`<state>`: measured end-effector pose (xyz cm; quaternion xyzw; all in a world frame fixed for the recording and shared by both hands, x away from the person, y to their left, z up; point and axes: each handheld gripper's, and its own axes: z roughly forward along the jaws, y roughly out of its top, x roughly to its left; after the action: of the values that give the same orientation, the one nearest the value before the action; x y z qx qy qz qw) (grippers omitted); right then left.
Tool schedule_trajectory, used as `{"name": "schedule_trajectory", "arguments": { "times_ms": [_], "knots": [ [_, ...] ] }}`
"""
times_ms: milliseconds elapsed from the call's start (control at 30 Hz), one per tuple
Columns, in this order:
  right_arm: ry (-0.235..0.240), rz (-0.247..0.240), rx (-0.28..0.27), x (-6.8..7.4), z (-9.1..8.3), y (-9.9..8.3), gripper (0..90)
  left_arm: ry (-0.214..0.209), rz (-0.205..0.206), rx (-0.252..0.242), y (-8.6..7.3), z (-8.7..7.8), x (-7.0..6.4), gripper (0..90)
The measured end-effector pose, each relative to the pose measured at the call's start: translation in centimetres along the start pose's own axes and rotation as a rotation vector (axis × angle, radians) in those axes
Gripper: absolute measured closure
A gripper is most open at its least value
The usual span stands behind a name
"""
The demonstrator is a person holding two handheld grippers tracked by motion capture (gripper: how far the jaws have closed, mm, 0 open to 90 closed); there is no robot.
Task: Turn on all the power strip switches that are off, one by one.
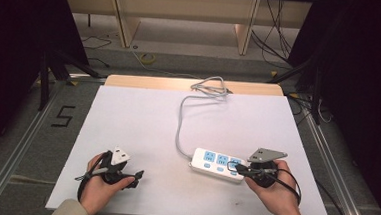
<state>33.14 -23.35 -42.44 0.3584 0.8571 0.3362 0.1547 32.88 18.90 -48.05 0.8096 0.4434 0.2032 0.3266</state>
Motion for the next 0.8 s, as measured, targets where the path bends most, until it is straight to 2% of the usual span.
{"name": "schedule_trajectory", "arguments": {
  "times_ms": [800],
  "knots": [
    [0.022, -0.012, 0.038, 0.5, 1.2, 1.9, 90.0, -0.001, 0.001, 0.001, 0.0, 0.0, 0.0, 16.5]
  ]
}}
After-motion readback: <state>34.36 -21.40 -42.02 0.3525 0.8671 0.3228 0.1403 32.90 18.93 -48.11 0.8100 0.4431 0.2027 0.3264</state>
